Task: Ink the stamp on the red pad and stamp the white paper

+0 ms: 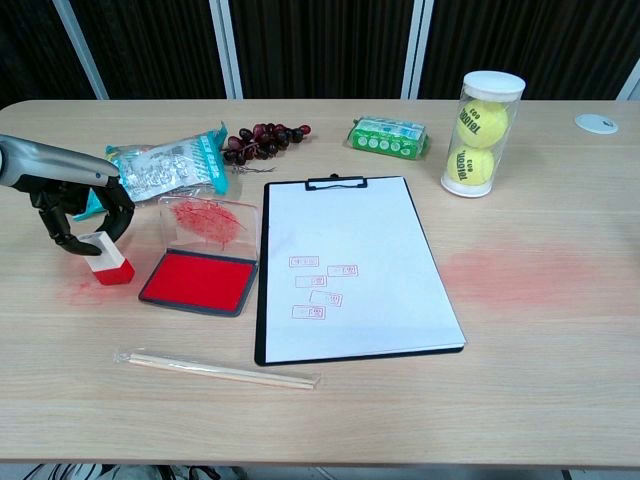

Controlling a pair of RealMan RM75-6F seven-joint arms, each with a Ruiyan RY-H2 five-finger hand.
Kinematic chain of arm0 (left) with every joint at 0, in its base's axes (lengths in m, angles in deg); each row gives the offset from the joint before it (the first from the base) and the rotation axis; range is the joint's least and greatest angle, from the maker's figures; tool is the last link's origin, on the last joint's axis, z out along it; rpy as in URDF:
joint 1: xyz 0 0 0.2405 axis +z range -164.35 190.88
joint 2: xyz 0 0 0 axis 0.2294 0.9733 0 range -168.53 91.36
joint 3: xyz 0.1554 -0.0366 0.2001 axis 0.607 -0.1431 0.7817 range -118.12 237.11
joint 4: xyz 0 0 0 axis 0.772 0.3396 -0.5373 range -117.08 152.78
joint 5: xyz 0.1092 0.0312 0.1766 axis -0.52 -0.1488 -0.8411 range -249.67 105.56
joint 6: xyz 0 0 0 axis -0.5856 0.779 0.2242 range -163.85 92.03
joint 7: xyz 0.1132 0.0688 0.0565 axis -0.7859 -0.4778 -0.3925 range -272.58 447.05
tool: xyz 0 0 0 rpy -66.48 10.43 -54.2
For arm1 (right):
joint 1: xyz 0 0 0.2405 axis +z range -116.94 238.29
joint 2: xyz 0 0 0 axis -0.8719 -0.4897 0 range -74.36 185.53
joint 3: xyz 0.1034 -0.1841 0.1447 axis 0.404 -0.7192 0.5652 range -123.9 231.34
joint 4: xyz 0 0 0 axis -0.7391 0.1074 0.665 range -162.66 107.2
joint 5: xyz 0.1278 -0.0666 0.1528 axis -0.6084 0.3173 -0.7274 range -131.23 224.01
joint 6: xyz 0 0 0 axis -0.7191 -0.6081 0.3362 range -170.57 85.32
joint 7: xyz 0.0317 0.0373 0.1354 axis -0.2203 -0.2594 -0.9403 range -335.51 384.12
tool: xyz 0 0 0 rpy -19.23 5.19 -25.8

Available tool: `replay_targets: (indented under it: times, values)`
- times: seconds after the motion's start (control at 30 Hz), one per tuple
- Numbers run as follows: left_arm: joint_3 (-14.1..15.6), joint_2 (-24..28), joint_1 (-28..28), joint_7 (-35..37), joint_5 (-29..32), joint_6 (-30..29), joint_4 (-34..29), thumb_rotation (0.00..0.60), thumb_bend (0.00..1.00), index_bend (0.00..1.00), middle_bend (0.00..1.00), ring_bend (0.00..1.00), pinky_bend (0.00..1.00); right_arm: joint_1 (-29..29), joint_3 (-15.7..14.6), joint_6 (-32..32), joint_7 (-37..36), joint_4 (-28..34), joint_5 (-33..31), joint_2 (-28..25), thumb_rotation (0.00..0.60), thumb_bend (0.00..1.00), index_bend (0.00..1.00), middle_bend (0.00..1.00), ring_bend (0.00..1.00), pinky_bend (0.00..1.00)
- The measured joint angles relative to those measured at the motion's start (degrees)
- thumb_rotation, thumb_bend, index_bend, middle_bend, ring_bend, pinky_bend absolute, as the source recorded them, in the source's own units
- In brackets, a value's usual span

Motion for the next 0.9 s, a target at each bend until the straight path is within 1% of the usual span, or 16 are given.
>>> replay_targets:
  times: [0.1, 0.33, 0.9]
  values:
    - [-0.05, 0.25, -0.14, -0.46, 0.32, 0.27, -0.40, 0.600, 0.42, 0.52, 0.52, 1.00, 1.00, 0.00, 0.00, 0.00, -0.01, 0.05, -0.03, 0.00, 0.600, 0.10, 0.11, 0.10, 0.15, 0.16]
    - [-0.16, 0.37, -0.41, -1.48, 1.07, 0.70, -0.70, 0.600, 0.39, 0.51, 0.52, 1.00, 1.00, 0.02, -0.01, 0.05, 0.07, 0.08, -0.03, -0.02, 0.600, 0.10, 0.11, 0.10, 0.16, 0.16]
    - [-0.10, 0.09, -0.74, -5.85, 4.54, 1.10, -0.90, 0.600, 0.39, 0.48, 0.52, 1.00, 1.00, 0.04, 0.02, 0.00, 0.07, 0.10, -0.01, -0.01, 0.600, 0.10, 0.11, 0.10, 0.16, 0.16]
